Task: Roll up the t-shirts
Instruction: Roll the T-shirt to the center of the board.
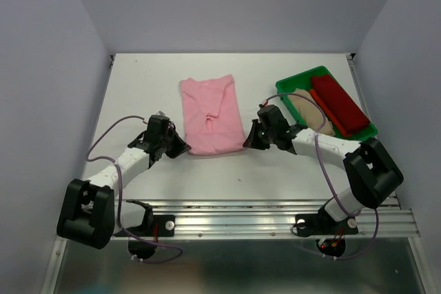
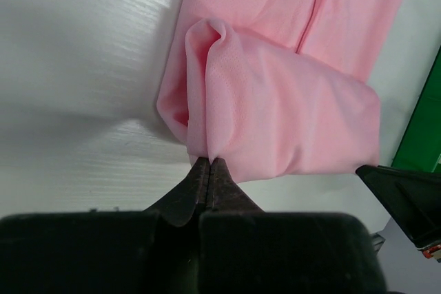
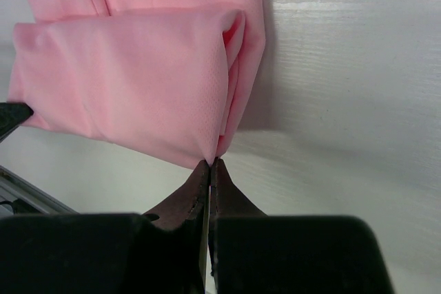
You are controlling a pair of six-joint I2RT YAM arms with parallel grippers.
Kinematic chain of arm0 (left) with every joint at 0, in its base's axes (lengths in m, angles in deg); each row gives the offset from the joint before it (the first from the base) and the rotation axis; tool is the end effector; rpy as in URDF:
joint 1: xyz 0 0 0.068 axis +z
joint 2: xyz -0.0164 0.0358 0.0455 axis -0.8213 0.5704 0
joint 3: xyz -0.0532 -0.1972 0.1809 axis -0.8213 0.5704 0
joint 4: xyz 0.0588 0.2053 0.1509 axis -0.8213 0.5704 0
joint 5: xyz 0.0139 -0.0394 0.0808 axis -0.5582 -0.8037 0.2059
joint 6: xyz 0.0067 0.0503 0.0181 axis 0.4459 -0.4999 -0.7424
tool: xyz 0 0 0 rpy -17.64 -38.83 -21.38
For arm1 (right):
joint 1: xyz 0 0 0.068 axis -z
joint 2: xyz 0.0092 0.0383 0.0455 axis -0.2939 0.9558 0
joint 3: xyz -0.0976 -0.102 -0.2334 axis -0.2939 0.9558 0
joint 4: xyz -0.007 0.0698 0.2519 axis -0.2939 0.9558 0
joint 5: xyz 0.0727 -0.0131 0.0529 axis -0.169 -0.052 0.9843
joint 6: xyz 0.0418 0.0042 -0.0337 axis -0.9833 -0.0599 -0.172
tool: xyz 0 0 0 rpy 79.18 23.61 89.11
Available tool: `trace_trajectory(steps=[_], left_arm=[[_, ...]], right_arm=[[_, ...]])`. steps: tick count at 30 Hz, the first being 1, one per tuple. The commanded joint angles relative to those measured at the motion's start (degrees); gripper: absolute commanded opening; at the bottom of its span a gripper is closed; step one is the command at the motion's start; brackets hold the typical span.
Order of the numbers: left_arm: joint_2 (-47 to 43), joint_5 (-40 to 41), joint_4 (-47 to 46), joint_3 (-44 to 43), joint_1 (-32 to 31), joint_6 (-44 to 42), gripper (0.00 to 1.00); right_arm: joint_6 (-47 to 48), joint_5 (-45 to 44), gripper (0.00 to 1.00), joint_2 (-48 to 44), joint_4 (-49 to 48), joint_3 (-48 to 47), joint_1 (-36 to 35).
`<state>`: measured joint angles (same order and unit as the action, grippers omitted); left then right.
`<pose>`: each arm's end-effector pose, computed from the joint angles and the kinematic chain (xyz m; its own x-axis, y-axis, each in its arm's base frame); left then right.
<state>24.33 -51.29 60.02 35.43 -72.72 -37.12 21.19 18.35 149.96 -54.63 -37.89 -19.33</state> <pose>0.2203 -0.0763 0.1865 -0.7341 -0.5597 -0.3845 -0.2131 0.7275 -0.6522 0.2496 0.1879 0.1895 -0.8671 0.1957 -0.4581 -0.0726 0.8602 0.5048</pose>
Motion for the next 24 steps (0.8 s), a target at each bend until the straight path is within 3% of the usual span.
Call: trace_trajectory(steps=[1, 24], left_arm=[[2.56, -0.44, 2.58, -4.36, 1.06, -2.16, 0.00], [12.75, -5.27, 4.08, -15.00, 5.89, -4.62, 0.00]], right_arm=[[0.25, -0.29, 0.01, -1.59, 0.34, -2.68, 0.92], [3.06, 1.99, 0.03, 5.44, 2.27, -14.02, 4.60]])
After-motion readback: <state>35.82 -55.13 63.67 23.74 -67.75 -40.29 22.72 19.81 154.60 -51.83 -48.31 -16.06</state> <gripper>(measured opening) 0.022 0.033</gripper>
